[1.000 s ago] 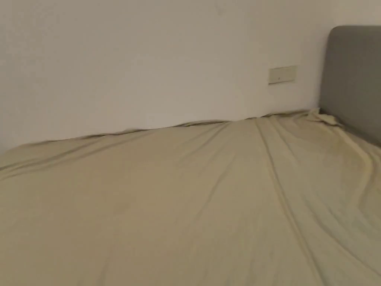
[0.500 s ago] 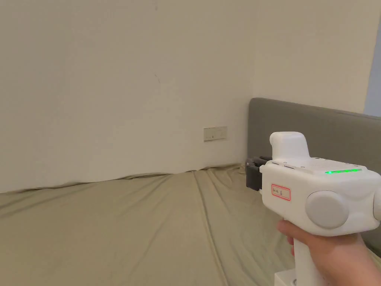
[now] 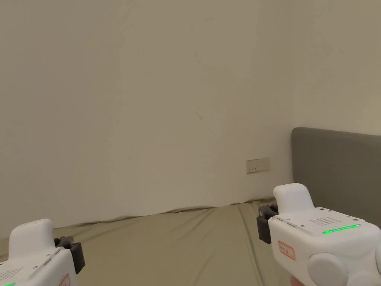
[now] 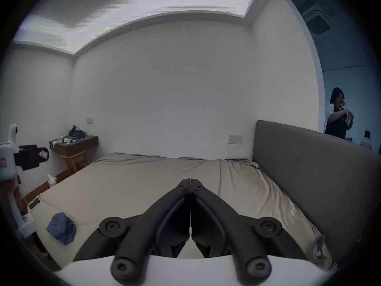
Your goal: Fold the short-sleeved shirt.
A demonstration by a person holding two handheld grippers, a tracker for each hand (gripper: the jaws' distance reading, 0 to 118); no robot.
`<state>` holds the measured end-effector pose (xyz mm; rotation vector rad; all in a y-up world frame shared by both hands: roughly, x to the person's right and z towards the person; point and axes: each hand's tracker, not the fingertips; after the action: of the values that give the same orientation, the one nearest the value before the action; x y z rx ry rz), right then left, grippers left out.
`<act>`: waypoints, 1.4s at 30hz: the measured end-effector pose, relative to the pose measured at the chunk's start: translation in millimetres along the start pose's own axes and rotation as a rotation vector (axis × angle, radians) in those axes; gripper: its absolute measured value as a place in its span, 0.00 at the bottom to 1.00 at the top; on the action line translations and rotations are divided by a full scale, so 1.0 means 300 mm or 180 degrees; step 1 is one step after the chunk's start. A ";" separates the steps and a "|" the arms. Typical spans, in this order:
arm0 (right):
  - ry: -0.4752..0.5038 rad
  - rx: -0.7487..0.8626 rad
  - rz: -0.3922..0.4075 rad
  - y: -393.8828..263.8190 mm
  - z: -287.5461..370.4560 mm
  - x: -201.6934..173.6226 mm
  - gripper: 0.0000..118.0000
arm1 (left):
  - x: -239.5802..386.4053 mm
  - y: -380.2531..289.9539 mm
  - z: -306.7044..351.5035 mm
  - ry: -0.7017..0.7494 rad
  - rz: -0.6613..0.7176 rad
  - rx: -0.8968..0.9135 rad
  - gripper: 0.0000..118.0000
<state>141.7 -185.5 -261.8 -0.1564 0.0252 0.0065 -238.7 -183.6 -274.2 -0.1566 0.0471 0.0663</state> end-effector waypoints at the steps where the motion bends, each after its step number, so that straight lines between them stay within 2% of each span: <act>1: -0.0014 0.0008 0.0010 0.003 0.006 -0.004 0.02 | 0.004 0.001 -0.001 -0.0031 -0.0005 0.0010 0.00; 9: -0.0119 0.0057 0.0005 0.014 0.051 -0.011 0.02 | 0.081 0.004 0.038 -0.0202 -0.0115 0.0068 0.00; 10: -0.0127 0.0057 0.0015 0.013 0.050 -0.014 0.09 | 0.083 0.004 0.039 -0.0236 -0.0135 0.0085 0.07; 11: -0.0128 0.0057 0.0012 0.014 0.048 -0.014 0.40 | 0.102 0.008 0.055 -0.0286 -0.0180 0.0123 0.46; 12: -0.0202 0.0095 0.0024 0.015 0.052 -0.018 0.89 | 0.117 0.009 0.071 -0.0233 -0.0206 0.0183 0.93; 13: -0.0333 0.0155 0.0083 0.017 0.051 -0.021 0.98 | 0.124 0.013 0.071 -0.0121 -0.0234 0.0218 1.00; 14: -0.0382 0.0042 0.0159 0.022 0.037 -0.025 0.98 | 0.129 0.015 0.057 -0.0142 -0.0233 0.0158 1.00; 15: -0.0383 0.0392 0.0260 0.026 0.068 -0.027 0.99 | 0.145 0.024 0.072 -0.0491 -0.0273 0.0392 1.00; 16: -0.0269 0.0253 0.0278 0.026 0.058 -0.030 0.99 | 0.144 0.018 0.067 -0.0372 -0.0276 0.0306 1.00; 17: -0.0286 0.0179 0.0230 0.034 0.059 -0.037 1.00 | 0.152 0.023 0.063 -0.0384 -0.0265 0.0272 1.00; 22: -0.0316 0.0149 0.0266 0.040 0.074 -0.046 1.00 | 0.225 0.041 0.124 -0.0369 -0.0329 0.0239 1.00; 26: -0.0310 0.0139 0.0319 0.031 0.071 -0.048 1.00 | 0.200 0.031 0.128 -0.0580 -0.0263 0.0234 1.00; 35: -0.0355 0.0124 0.0405 0.037 0.068 -0.065 1.00 | 0.182 0.029 0.106 -0.0532 -0.0219 0.0188 1.00; 42: -0.0327 0.0125 0.0290 0.048 0.073 -0.054 1.00 | 0.180 0.015 0.102 -0.0556 -0.0209 0.0124 1.00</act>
<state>126.1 -167.9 -242.1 -0.1155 -0.0699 0.1049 -183.9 -171.1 -247.7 -0.1129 -0.1310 0.0132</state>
